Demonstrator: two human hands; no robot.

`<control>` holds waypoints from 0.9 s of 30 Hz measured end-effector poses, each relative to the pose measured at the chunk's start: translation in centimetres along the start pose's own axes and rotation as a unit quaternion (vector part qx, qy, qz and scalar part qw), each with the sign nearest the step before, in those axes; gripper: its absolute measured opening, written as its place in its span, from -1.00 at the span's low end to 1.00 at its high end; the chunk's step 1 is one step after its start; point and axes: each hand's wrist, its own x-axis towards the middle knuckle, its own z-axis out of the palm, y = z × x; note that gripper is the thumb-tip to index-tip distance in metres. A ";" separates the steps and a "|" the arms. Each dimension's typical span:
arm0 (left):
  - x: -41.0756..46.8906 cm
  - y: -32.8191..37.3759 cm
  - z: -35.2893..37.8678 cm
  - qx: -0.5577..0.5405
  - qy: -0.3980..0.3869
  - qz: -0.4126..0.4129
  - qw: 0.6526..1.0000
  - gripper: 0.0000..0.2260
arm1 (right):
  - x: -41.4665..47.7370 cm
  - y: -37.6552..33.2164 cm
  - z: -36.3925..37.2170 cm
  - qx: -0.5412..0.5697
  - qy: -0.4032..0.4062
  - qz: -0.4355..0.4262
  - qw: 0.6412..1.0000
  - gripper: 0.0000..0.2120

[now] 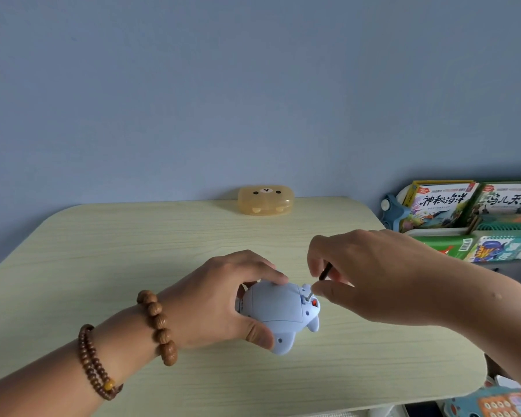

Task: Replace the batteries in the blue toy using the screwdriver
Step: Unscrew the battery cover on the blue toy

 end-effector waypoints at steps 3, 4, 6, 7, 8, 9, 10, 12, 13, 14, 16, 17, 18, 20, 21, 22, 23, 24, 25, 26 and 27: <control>-0.1 0.0 0.0 -0.003 -0.003 -0.001 1.000 -0.38 | 0.3 -0.1 0.3 -0.010 0.017 0.008 1.000 -0.73; -0.1 0.0 0.0 -0.003 -0.003 -0.001 1.000 -0.38 | 0.5 -0.2 0.4 -0.028 0.024 0.012 0.999 -0.66; -0.1 0.1 0.0 -0.003 -0.003 0.001 1.000 -0.37 | 0.7 -0.3 0.7 -0.065 0.031 0.023 0.997 -0.53; 0.0 0.1 0.0 -0.002 -0.004 0.002 1.000 -0.36 | 0.7 -0.3 0.8 -0.066 0.028 0.028 0.997 -0.52; 0.0 0.1 0.0 -0.001 -0.004 0.001 1.000 -0.36 | 0.6 -0.3 0.7 -0.056 0.022 0.033 0.998 -0.54; 0.0 0.1 0.0 0.000 -0.004 0.000 1.000 -0.36 | 0.5 -0.3 0.6 -0.040 0.017 0.036 0.998 -0.57; 0.0 0.1 0.0 0.000 -0.004 -0.001 1.000 -0.36 | 0.4 -0.4 0.5 -0.024 0.014 0.037 0.999 -0.61; 0.0 0.1 0.0 0.002 -0.004 -0.002 1.000 -0.36 | 0.1 -0.3 0.4 -0.002 0.017 0.029 0.999 -0.67; -0.1 0.1 0.0 0.003 -0.004 -0.003 1.000 -0.36 | 0.0 -0.3 0.4 0.003 0.019 0.024 1.000 -0.70; -0.1 0.1 0.0 0.004 -0.004 -0.003 1.000 -0.35 | -0.1 -0.3 0.4 0.008 0.021 0.019 1.000 -0.74; -0.1 0.1 -0.1 0.002 -0.004 -0.003 1.000 -0.36 | -0.2 -0.3 0.4 0.016 0.020 0.016 1.000 -0.81; -0.1 0.2 -0.1 0.000 -0.004 -0.004 1.000 -0.36 | -0.2 -0.3 0.4 0.019 0.018 0.017 1.000 -0.85; -0.1 0.2 -0.1 -0.001 -0.004 -0.005 1.000 -0.36 | -0.1 -0.3 0.3 0.020 0.015 0.021 0.999 -0.85; 0.0 0.2 -0.1 0.001 -0.004 -0.006 1.000 -0.36 | 0.2 -0.4 0.5 0.004 0.017 0.027 0.999 -0.75; 0.0 0.2 -0.1 0.003 -0.006 -0.005 1.000 -0.36 | 0.3 -0.4 0.6 -0.018 0.024 0.029 0.999 -0.68; -0.1 0.3 -0.1 0.007 -0.008 -0.005 1.000 -0.36 | 0.4 -0.3 0.9 -0.039 0.034 0.029 0.998 -0.61; -0.1 0.4 -0.1 0.010 -0.010 -0.006 1.000 -0.36 | 0.4 -0.3 1.2 -0.052 0.045 0.028 0.997 -0.56; -0.1 0.5 -0.1 0.012 -0.011 -0.007 1.000 -0.36 | 0.4 -0.2 1.4 -0.054 0.053 0.026 0.997 -0.53; -0.1 0.6 -0.1 0.014 -0.012 -0.007 1.000 -0.36 | 0.3 -0.1 1.4 -0.047 0.055 0.024 0.997 -0.54; -0.1 0.7 -0.1 0.017 -0.013 -0.007 1.000 -0.36 | 0.1 -0.1 1.2 -0.040 0.054 0.020 0.998 -0.57; -0.1 0.8 -0.1 0.020 -0.013 -0.005 1.000 -0.36 | 0.0 -0.1 1.0 -0.037 0.053 0.011 0.998 -0.61</control>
